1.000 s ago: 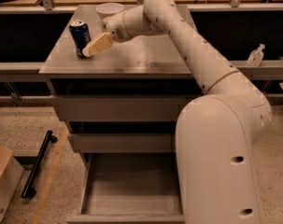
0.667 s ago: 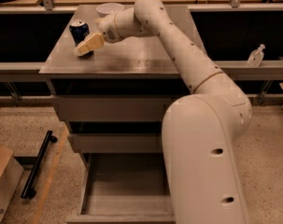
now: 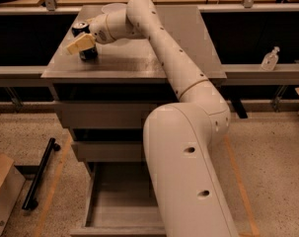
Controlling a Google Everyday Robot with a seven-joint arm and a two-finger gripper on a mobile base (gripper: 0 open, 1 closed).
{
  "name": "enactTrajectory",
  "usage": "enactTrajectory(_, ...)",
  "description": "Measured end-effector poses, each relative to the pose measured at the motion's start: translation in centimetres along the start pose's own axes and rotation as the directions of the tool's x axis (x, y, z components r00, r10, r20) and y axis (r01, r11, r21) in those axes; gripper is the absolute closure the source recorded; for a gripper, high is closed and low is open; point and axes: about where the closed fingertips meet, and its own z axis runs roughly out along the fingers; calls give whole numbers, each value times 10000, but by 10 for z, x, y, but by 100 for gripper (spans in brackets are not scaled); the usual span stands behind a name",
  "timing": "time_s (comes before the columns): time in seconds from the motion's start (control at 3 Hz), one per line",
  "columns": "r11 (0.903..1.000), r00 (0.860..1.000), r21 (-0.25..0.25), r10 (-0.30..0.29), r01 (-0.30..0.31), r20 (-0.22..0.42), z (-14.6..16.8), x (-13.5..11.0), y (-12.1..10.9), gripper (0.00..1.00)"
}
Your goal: Place pepsi can into bottom drawer
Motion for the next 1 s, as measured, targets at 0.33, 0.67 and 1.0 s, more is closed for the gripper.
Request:
enactTrajectory(0.33,9999,9998,-136,-81,84,205,11,-4,-1,39)
enactTrajectory(0.67,9999,9994,133,-18,14,334,2,-6,-7,63)
enactTrajectory(1.0,9987,9989,503,52,-75,456,-19,-6,-10,86)
